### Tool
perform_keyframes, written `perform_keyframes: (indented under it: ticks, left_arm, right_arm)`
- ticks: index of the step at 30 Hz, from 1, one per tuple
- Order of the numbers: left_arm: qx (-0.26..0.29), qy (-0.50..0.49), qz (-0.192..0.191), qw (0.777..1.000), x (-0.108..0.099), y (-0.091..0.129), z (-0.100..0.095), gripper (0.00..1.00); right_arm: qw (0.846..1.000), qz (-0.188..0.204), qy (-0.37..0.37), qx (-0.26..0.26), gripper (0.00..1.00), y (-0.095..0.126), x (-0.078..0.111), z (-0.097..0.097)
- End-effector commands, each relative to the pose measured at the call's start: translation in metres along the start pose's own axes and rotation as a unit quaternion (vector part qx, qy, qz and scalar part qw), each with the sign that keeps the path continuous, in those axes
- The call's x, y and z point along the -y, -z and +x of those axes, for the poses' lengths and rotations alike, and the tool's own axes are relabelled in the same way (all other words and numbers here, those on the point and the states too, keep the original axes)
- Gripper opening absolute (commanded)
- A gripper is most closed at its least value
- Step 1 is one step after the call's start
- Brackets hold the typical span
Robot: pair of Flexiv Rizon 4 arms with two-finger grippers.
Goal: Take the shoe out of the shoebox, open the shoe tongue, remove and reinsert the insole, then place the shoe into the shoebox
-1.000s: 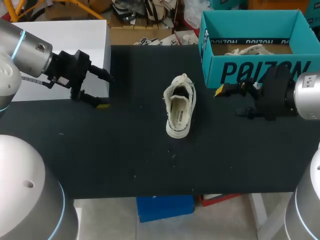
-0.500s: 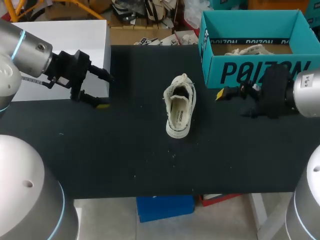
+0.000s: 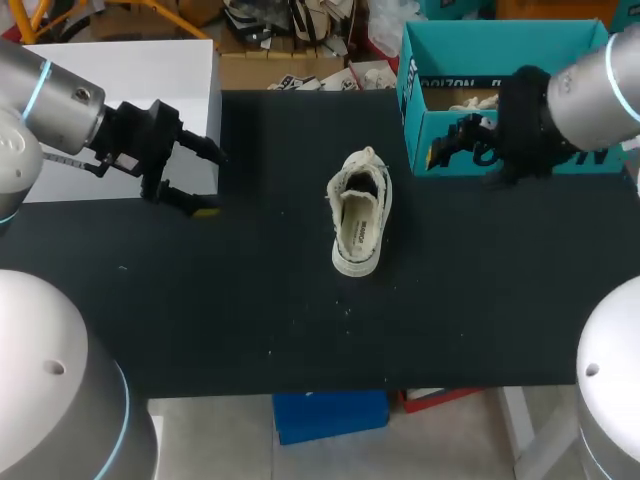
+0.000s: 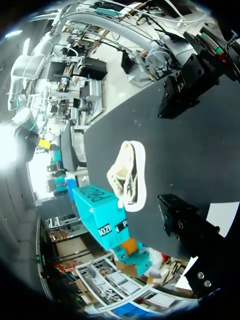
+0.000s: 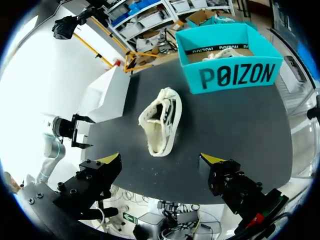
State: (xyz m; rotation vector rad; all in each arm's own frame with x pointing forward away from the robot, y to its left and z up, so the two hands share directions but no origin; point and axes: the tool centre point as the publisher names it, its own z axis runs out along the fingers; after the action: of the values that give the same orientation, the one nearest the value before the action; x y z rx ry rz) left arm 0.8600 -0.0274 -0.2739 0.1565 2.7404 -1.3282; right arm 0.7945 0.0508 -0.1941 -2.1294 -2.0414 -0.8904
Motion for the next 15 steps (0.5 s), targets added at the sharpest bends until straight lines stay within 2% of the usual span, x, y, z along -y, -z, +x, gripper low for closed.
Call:
perform_keyframes:
  ticks: [1, 9, 15]
  left_arm:
    - [0.000, 0.001, -0.003, 1.000, 0.001, 0.000, 0.001, 1.00]
    - [0.000, 0.001, -0.003, 1.000, 0.001, 0.000, 0.001, 1.00]
    - [0.000, 0.001, -0.003, 1.000, 0.001, 0.000, 0.001, 1.00]
  right_arm:
    - [0.985, 0.050, 0.008, 0.162, 1.00, -0.016, -0.024, 0.011]
    - [0.985, 0.050, 0.008, 0.162, 1.00, -0.016, -0.024, 0.011]
    - [0.974, 0.079, 0.060, 0.204, 1.00, -0.031, -0.040, 0.018]
